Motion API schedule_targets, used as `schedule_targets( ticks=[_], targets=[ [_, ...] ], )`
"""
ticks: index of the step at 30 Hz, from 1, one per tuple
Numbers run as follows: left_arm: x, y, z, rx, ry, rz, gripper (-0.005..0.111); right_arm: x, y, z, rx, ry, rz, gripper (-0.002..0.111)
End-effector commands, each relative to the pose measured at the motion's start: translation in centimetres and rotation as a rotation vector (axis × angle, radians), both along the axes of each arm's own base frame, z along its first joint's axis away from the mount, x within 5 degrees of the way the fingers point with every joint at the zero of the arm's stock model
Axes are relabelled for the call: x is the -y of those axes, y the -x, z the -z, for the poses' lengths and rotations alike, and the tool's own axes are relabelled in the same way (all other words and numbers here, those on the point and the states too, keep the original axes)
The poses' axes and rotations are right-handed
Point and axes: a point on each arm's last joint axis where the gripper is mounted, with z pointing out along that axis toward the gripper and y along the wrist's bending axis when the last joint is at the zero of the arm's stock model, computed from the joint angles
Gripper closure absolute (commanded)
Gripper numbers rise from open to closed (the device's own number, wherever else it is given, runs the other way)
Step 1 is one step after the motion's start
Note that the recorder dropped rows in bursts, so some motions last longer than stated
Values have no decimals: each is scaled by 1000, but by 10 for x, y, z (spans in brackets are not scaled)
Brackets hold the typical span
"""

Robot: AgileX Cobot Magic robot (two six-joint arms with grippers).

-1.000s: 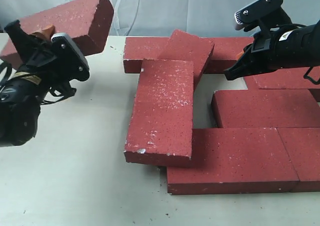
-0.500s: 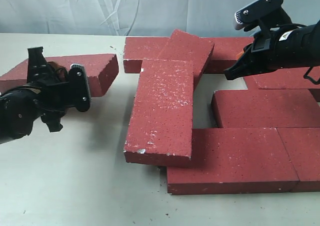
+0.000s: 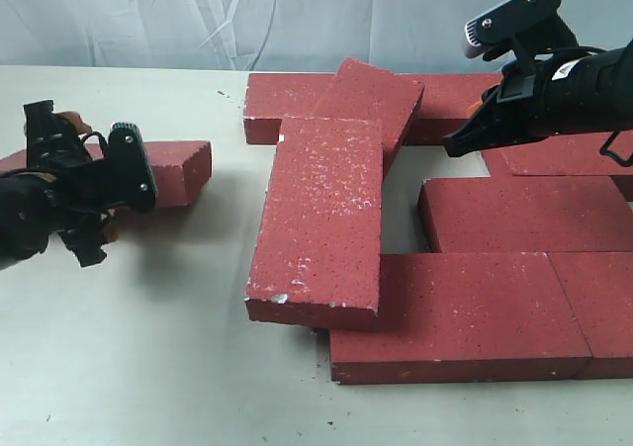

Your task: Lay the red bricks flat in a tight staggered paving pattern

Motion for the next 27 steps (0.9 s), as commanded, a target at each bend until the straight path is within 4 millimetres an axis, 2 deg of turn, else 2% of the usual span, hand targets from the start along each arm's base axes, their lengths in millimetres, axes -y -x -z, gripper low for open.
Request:
schedule_targets(
  ticks=[1,5,10,14,19,24,27],
  targets=[
    [-4,2,-1,-18,57,-80,5,0,-2,-2,17,-7,9,109],
    [-4,8,3,-110,134,-143,5,0,-2,-2,17,-7,9,109],
    [16,28,8,-380,268,27,5,0,-2,-2,17,-7,9,109],
    [17,31,1,-385,360,-25,7,0,-2,-2,17,-7,9,109],
    [18,18,-28,-268,551,-180,12,0,-2,-2,17,-7,9,109],
    [19,4,-71,-162,925,-426,17,0,-1,-2,6,-7,6,109],
    [14,-4,-85,-121,987,-438,24,0,0,-1,-10,-6,1,109]
  ],
)
